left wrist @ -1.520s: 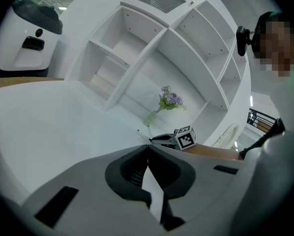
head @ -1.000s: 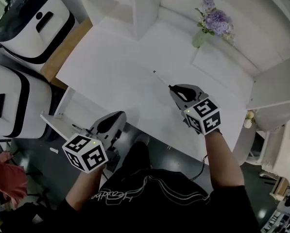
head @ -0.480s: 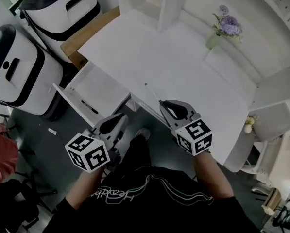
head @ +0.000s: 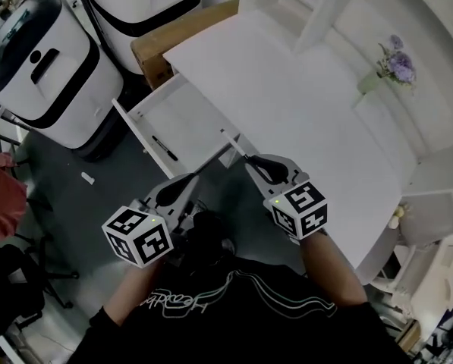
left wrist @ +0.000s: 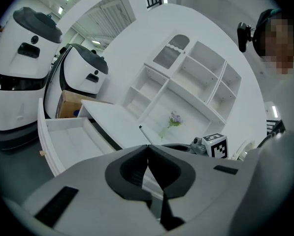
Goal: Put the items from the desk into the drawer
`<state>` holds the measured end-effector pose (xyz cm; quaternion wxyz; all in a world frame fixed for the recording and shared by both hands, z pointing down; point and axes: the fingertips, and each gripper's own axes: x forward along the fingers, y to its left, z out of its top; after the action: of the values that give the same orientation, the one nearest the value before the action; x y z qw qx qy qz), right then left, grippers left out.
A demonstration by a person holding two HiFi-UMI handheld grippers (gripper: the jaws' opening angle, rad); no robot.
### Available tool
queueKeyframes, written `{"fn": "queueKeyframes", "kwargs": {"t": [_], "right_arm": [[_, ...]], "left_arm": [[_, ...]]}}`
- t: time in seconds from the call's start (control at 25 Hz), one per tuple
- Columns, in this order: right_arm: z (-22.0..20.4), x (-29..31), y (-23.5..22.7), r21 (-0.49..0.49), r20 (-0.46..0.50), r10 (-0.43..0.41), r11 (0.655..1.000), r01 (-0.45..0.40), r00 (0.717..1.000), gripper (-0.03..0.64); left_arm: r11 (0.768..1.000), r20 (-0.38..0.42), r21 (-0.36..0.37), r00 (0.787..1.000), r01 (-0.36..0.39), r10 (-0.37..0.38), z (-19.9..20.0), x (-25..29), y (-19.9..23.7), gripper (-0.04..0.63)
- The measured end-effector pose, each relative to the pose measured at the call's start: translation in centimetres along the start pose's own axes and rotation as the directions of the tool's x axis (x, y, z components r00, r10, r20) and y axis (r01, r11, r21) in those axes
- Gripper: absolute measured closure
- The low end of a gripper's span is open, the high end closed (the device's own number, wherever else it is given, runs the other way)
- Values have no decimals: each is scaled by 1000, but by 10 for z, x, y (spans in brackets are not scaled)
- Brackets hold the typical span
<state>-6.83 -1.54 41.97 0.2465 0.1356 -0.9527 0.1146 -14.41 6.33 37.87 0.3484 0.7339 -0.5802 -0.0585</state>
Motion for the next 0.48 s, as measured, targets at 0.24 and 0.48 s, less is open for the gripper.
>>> {"fn": "queueKeyframes", "kwargs": {"t": [0.24, 0.48], "right_arm": [[21, 77, 12, 0, -44, 72, 997, -72, 996, 540], [32, 166, 14, 11, -80, 128, 992, -127, 989, 540]], "left_arm": [[998, 24, -24, 998, -61, 62, 28, -15, 58, 575], [992, 29, -48, 993, -117, 118, 55, -15, 113, 575]]}}
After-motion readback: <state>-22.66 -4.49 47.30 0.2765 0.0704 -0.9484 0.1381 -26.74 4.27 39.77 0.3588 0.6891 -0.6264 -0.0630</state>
